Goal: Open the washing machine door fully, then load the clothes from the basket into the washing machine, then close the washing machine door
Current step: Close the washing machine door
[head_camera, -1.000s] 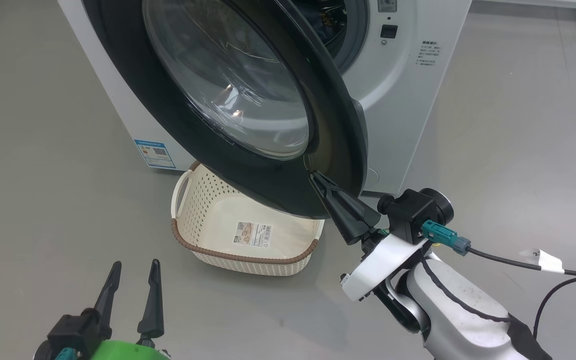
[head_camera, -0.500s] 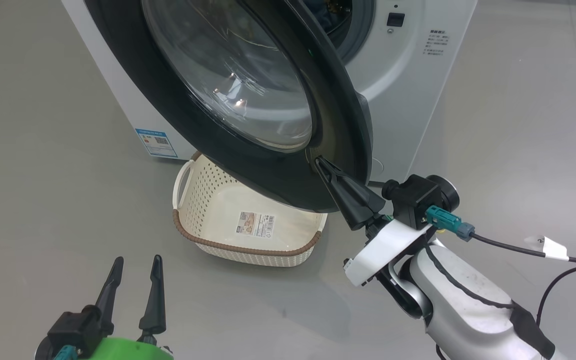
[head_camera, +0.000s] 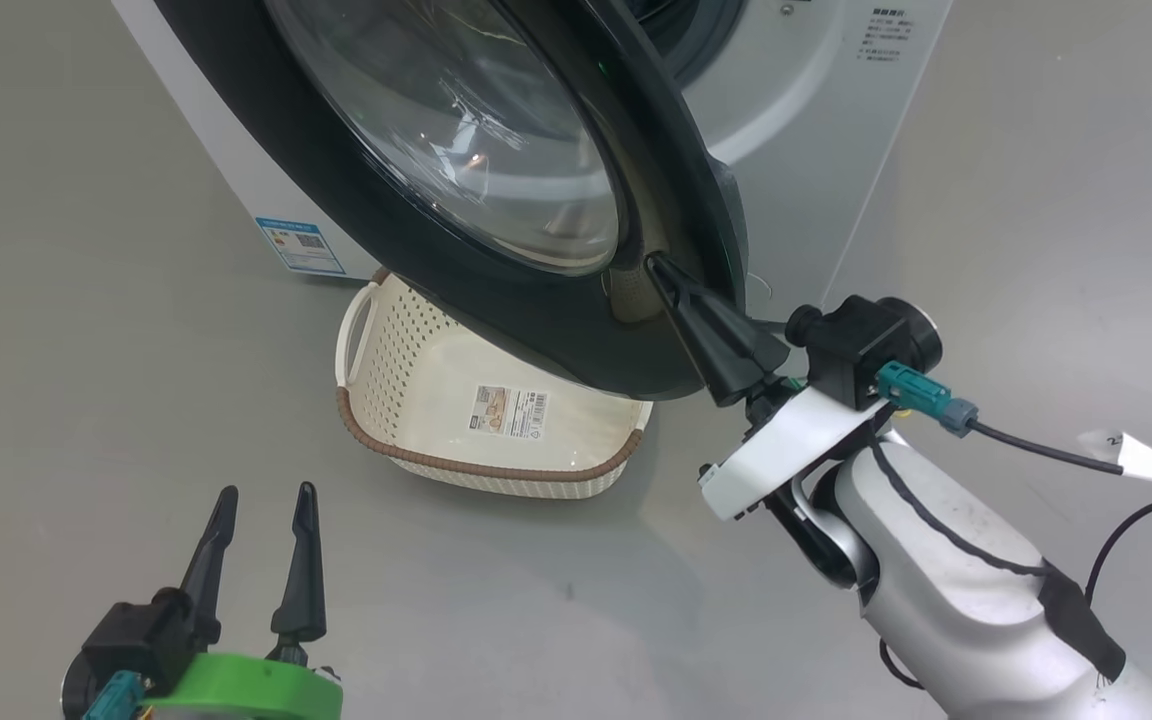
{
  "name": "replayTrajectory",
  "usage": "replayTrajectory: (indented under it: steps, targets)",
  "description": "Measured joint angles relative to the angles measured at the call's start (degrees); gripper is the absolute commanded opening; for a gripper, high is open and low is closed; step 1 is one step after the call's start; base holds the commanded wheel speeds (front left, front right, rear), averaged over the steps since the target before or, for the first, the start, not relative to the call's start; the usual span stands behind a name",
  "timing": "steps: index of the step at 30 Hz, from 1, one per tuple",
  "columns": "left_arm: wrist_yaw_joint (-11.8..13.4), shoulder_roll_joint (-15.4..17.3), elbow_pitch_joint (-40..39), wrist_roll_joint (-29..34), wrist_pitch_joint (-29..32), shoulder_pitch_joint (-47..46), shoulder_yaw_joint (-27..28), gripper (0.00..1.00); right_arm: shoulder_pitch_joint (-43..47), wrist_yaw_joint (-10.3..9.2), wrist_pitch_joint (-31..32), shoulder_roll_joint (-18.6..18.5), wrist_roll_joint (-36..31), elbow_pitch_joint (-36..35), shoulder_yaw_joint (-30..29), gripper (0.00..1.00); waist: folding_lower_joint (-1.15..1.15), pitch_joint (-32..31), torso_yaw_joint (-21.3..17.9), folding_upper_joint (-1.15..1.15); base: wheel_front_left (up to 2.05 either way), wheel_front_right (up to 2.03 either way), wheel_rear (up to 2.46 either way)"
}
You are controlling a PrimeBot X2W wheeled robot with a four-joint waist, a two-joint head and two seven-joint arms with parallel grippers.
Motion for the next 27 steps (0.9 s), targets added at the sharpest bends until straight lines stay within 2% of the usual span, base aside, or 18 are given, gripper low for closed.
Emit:
replayTrajectory:
  steps: [27]
  targets:
    - [-0.44,-0.23,-3.43,-1.59,-0.01,-4.24,-1.08,1.00,-8.22,0.18,0.00,-2.24,-0.80,-1.34,-5.89,0.00,0.00,9.08,-1.89,0.00,0.00,0.00,0.00]
